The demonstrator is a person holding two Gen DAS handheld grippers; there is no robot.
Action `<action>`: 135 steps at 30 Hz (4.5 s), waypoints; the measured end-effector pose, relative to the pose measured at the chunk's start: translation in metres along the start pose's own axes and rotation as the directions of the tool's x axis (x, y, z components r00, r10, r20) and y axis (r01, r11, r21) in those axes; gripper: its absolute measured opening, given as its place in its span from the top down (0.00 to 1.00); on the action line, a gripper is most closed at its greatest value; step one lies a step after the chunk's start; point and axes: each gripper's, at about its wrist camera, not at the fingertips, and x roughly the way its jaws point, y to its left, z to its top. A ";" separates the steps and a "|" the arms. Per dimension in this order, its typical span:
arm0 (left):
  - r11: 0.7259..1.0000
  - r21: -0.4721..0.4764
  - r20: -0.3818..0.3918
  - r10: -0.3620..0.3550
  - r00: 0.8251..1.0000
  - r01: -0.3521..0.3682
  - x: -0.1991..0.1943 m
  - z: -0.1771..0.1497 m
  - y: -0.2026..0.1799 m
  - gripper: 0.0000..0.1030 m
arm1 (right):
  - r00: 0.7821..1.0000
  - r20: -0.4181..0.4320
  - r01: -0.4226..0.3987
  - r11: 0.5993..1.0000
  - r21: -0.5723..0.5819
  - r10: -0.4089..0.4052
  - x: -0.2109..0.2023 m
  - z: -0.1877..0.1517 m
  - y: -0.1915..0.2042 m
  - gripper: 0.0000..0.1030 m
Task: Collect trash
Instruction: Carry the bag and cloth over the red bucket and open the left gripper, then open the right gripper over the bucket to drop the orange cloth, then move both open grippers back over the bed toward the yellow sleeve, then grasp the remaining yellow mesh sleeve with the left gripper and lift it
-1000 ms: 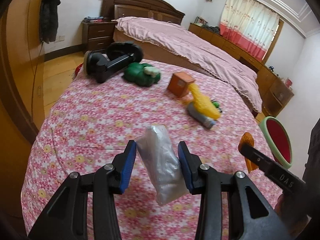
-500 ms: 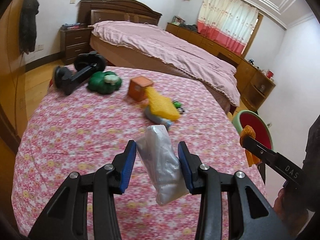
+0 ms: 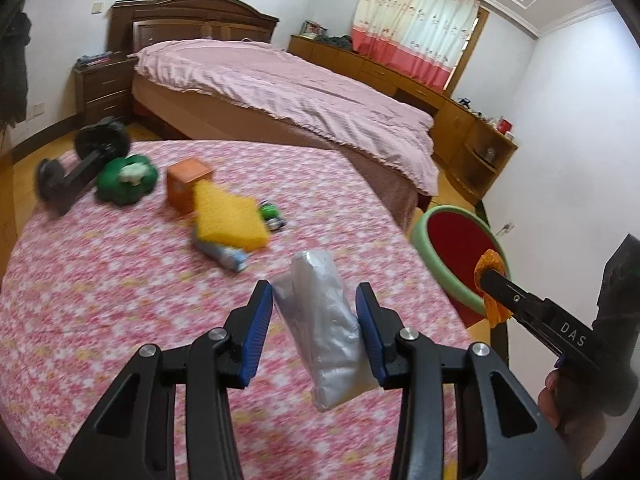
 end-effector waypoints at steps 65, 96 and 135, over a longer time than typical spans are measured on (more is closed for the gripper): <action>0.940 0.246 -0.250 -0.176 0.952 0.238 0.187 0.019 -0.206 0.54 | 0.985 0.003 0.164 0.953 0.257 -0.170 0.011 0.054 -0.200 0.49; 0.996 0.051 -0.059 0.082 0.995 -0.079 0.099 0.060 -0.043 0.54 | 0.989 0.015 0.141 0.976 0.163 -0.146 0.015 0.047 -0.115 0.23; 0.987 -0.062 -0.083 0.141 0.987 -0.146 0.112 0.062 0.081 0.80 | 0.980 -0.166 0.106 0.994 -0.015 -0.107 0.096 0.016 -0.042 0.23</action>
